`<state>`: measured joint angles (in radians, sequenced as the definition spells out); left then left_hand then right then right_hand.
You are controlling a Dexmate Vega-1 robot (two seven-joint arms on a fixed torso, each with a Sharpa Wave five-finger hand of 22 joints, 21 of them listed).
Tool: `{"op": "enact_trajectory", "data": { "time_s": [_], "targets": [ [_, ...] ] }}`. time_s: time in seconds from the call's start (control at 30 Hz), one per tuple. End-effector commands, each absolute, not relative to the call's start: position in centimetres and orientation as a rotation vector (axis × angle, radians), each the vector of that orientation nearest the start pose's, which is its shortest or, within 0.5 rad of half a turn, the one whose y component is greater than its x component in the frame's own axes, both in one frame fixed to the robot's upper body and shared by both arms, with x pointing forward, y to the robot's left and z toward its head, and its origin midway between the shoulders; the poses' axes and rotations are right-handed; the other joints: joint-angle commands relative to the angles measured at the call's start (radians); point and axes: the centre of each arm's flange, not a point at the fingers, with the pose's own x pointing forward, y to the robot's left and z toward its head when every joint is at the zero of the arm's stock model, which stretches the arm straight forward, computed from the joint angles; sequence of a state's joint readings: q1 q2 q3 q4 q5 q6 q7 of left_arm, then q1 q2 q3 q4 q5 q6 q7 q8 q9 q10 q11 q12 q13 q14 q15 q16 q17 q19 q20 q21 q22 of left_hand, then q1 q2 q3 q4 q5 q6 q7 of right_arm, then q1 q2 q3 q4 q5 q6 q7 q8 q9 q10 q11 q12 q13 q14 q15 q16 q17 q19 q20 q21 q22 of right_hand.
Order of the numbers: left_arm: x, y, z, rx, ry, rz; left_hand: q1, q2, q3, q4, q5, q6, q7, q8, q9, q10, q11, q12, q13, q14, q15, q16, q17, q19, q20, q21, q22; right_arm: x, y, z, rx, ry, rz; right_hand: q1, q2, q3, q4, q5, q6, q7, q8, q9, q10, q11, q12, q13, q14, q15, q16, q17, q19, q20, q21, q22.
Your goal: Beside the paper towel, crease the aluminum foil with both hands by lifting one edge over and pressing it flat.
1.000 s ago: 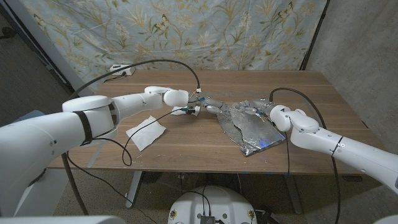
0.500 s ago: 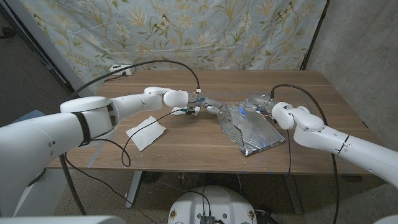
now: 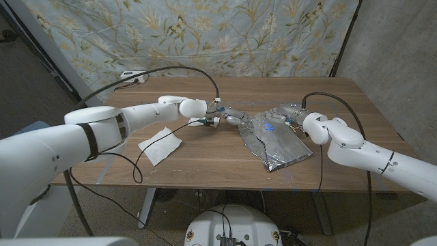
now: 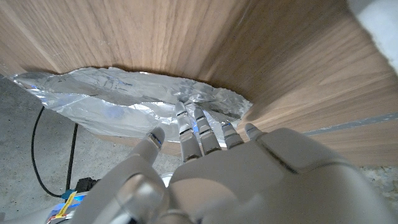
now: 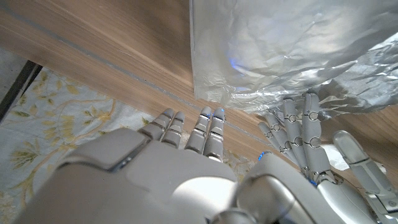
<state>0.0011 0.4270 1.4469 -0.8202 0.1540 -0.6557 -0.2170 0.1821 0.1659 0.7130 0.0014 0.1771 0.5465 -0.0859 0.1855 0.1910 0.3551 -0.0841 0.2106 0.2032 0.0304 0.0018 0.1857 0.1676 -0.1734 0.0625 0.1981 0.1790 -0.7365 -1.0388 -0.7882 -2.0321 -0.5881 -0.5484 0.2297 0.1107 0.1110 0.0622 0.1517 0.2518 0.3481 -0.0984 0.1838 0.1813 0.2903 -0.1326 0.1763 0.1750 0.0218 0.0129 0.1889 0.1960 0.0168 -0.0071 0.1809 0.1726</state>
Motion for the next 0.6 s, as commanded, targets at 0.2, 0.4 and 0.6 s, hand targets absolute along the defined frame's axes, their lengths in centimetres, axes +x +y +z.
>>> {"op": "enact_trajectory", "data": {
  "time_s": [0.2, 0.4, 0.6],
  "targets": [
    [67.3, 7.1, 1.1, 1.612, -0.732, -0.912, 0.011, 0.0, -0.006, 0.002, -0.003, -0.005, 0.0, 0.006, 0.002, 0.001, -0.003, 0.005, 0.001, 0.004, -0.003, -0.002, 0.001, -0.06, 0.008, 0.006, 0.003, 54.2, -25.3, -2.4, -1.668, -0.235, 0.0, -0.005, 0.005, 0.003, -0.005, 0.008, 0.001, 0.007, 0.009, 0.003, 0.004, 0.011, 0.006, 0.004, -0.001, 0.009, 0.008, 0.001, -0.002, 0.005, 0.005, -0.001],
    [67.5, 7.1, 1.2, 1.613, -0.73, -0.91, 0.011, 0.001, -0.006, 0.002, -0.003, -0.004, -0.001, 0.007, 0.002, 0.001, -0.002, 0.005, 0.001, 0.004, -0.003, -0.002, 0.001, -0.06, 0.009, 0.006, 0.003, 53.7, -25.6, -2.8, -1.663, -0.214, -0.007, -0.003, 0.006, 0.005, -0.007, 0.009, 0.001, 0.007, 0.009, 0.003, 0.003, 0.005, 0.006, 0.004, -0.002, 0.01, 0.008, 0.0, -0.003, 0.004, 0.005, -0.001],
    [67.6, 7.1, 1.3, 1.615, -0.732, -0.911, 0.012, 0.001, -0.006, 0.002, -0.003, -0.005, -0.001, 0.007, 0.002, -0.001, -0.002, 0.004, 0.001, 0.005, -0.003, -0.002, 0.001, -0.06, 0.009, 0.006, 0.003, 53.3, -25.8, -3.3, -1.667, -0.189, -0.009, -0.001, 0.009, 0.007, -0.009, 0.011, 0.002, 0.007, 0.01, 0.003, 0.004, 0.008, 0.006, 0.004, 0.0, 0.009, 0.009, 0.0, -0.003, 0.003, 0.006, -0.002]
  ]
}}
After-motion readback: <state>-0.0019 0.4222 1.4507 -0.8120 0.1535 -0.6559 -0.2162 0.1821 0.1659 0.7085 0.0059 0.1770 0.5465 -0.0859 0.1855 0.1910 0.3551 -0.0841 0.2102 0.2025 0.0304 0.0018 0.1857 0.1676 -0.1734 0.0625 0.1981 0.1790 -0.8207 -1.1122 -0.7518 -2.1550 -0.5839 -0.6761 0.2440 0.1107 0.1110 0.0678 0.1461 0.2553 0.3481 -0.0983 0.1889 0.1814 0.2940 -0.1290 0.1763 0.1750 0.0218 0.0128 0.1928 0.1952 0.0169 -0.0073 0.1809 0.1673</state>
